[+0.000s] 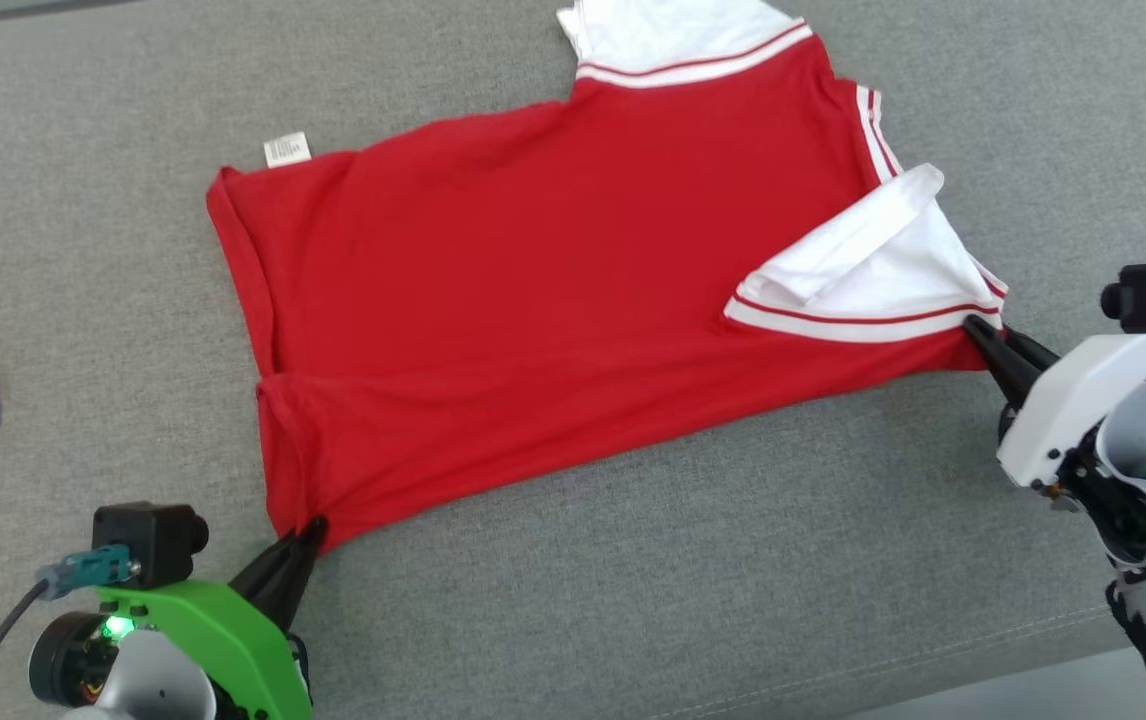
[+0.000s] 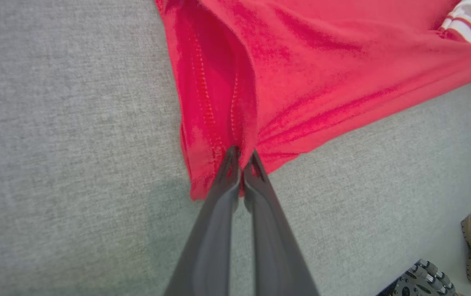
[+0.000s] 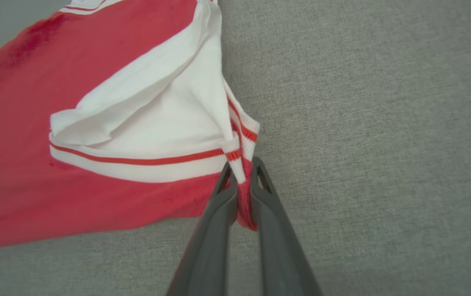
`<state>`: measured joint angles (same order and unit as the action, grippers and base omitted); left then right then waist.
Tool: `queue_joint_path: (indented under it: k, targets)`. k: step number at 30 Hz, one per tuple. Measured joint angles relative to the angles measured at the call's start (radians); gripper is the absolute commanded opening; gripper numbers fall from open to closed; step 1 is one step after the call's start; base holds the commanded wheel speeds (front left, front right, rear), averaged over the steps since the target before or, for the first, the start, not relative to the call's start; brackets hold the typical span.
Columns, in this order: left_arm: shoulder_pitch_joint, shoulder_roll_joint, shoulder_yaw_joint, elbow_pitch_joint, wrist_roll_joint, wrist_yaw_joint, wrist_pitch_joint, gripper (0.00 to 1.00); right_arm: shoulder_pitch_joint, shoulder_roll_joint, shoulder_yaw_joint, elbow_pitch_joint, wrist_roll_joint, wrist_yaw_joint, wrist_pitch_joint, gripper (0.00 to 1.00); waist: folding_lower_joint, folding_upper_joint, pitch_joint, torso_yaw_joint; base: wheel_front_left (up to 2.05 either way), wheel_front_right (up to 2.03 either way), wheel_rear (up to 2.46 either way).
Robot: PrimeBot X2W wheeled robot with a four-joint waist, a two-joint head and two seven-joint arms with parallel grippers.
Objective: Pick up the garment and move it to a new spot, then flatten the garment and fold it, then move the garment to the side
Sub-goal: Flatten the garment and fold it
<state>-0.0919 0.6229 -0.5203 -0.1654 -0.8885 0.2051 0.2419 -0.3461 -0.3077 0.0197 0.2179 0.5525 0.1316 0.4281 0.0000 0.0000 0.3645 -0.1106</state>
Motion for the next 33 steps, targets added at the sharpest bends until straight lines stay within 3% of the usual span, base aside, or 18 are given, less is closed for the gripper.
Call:
queue_joint_path:
  k: [7, 15, 16, 17, 18, 19, 21, 22, 27, 33]
  targets:
    - [0.107, 0.043, 0.025, -0.116, -0.073, -0.016, 0.007, 0.00, 0.143, -0.047, -0.061, -0.130, 0.074, 0.000, 0.103, 0.00, 0.0000, 0.0000, -0.049, 0.012, 0.00, 0.00, 0.00]
    - [0.229, 0.004, -0.019, -0.159, -0.094, -0.001, -0.033, 0.00, 0.321, -0.048, -0.137, -0.253, 0.101, 0.000, 0.193, 0.00, 0.0000, 0.0000, -0.053, 0.018, 0.00, 0.00, 0.00]
    - [0.230, -0.004, -0.019, -0.154, -0.096, 0.001, -0.039, 0.00, 0.325, -0.046, -0.140, -0.256, 0.095, 0.000, 0.193, 0.03, 0.0000, 0.0000, -0.052, 0.019, 0.00, 0.00, 0.00]
    - [0.231, -0.011, -0.021, -0.147, -0.096, 0.002, -0.043, 0.03, 0.326, -0.042, -0.141, -0.258, 0.089, 0.000, 0.196, 0.26, 0.0000, 0.0000, -0.052, 0.020, 0.00, 0.00, 0.00]
    - [0.231, -0.012, -0.023, -0.139, -0.095, 0.002, -0.047, 0.19, 0.326, -0.039, -0.141, -0.260, 0.085, 0.000, 0.201, 1.00, 0.0000, 0.0000, -0.052, 0.021, 0.00, 0.00, 0.00]
    - [0.231, -0.015, -0.021, -0.132, -0.094, 0.004, -0.052, 0.34, 0.327, -0.037, -0.140, -0.260, 0.081, 0.000, 0.205, 1.00, 0.0000, 0.0000, -0.053, 0.022, 0.00, 0.00, 0.00]
    - [0.230, -0.022, -0.019, -0.121, -0.093, 0.007, -0.060, 0.91, 0.330, -0.037, -0.140, -0.262, 0.066, 0.000, 0.208, 1.00, 0.0000, 0.0000, -0.055, 0.024, 0.00, 0.00, 0.00]
    - [0.231, -0.022, -0.015, -0.120, -0.093, 0.009, -0.067, 1.00, 0.329, -0.037, -0.144, -0.264, 0.064, 0.000, 0.208, 1.00, 0.0000, 0.0000, -0.057, 0.025, 0.00, 0.00, 0.00]
    - [0.239, 0.018, 0.015, -0.141, -0.078, 0.032, -0.069, 1.00, 0.281, -0.070, -0.169, -0.314, 0.073, 0.000, 0.227, 1.00, 0.0000, 0.0000, -0.048, 0.028, 0.00, 0.00, 0.00]
    - [0.111, 0.085, 0.098, -0.187, -0.030, 0.061, -0.047, 1.00, 0.039, -0.105, -0.169, -0.379, 0.054, 0.000, 0.272, 1.00, 0.0000, 0.0000, 0.008, 0.032, 0.00, 0.00, 0.00]
